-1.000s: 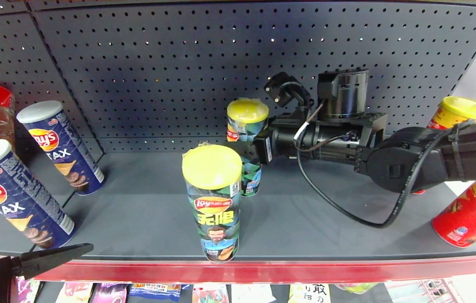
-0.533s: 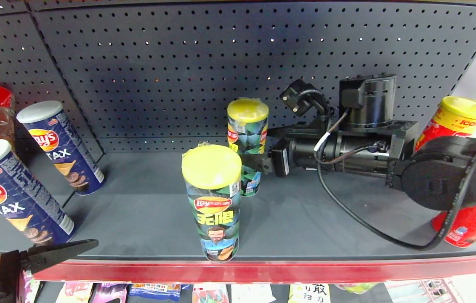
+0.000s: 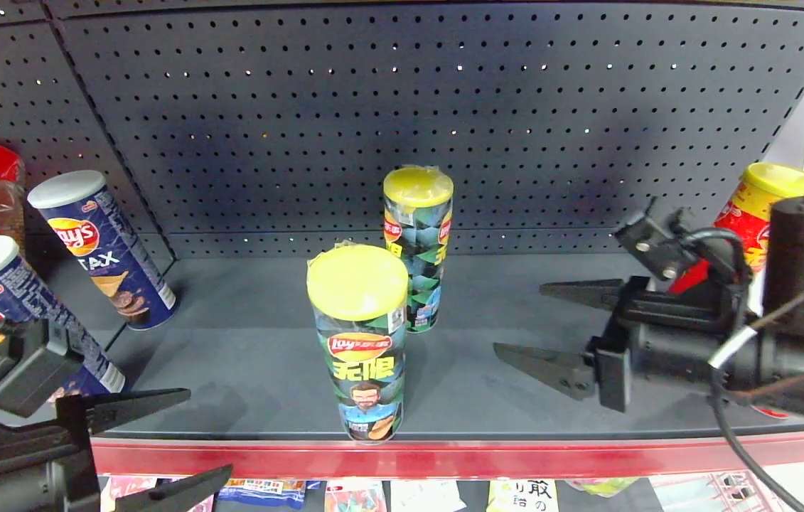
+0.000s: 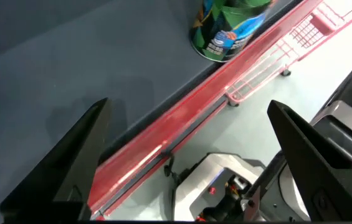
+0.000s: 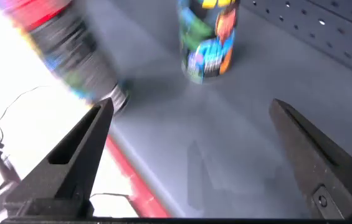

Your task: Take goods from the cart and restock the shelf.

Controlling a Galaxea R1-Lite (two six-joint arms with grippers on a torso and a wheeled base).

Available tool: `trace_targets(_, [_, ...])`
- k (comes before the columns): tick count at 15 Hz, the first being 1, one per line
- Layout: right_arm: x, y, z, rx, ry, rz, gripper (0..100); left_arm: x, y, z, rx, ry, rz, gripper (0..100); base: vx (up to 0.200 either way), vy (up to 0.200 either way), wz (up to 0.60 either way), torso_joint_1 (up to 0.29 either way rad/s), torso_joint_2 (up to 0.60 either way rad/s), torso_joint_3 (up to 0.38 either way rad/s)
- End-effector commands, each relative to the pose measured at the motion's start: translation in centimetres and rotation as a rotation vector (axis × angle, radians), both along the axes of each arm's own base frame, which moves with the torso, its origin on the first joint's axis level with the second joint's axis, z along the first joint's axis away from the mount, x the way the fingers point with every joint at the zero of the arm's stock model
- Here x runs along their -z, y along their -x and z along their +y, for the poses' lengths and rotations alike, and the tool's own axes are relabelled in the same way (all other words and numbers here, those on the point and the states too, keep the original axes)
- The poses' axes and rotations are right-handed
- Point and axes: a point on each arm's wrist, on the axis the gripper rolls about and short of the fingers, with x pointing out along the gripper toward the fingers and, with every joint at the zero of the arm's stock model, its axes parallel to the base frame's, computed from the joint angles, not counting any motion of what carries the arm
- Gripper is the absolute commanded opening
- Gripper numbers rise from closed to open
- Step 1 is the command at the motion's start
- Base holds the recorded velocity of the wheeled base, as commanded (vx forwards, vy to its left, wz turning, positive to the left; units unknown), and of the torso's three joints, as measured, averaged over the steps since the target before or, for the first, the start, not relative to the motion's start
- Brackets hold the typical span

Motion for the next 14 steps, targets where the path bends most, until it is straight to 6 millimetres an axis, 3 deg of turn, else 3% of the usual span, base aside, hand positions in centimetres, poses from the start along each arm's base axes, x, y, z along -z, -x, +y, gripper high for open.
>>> trace_targets(1, [-0.9, 5.6, -4.1, 0.008, -0.061, -0.091, 100, 0.6, -2.4, -0.8, 0.019, -0.021, 0.07, 100, 0.0, 0.0, 0.0, 0.0, 0.0, 0.0])
trace_targets(3, [-0.6, 8.9, -6.6, 0.013, -0.103, -0.15, 100, 0.8, -3.6, -1.5, 0.044, -0.033, 0.094, 100, 0.0, 0.0, 0.0, 0.0, 0.0, 0.0])
trace_targets(5, [-0.3, 11.0, -8.5, 0.073, -0.136, -0.212, 100, 1.4, -4.2, -2.2, 0.085, -0.059, 0.114, 100, 0.0, 0.0, 0.0, 0.0, 0.0, 0.0])
trace_targets(10, [-0.9, 12.6, -11.2, 0.311, -0.219, -0.265, 100, 2.5, -6.6, -3.2, 0.107, -0.115, 0.143, 100, 0.0, 0.0, 0.0, 0.0, 0.0, 0.0])
trace_targets(14, [-0.9, 12.9, -11.6, 0.343, -0.233, -0.263, 100, 2.3, -8.4, -3.8, 0.089, -0.13, 0.138, 100, 0.0, 0.0, 0.0, 0.0, 0.0, 0.0])
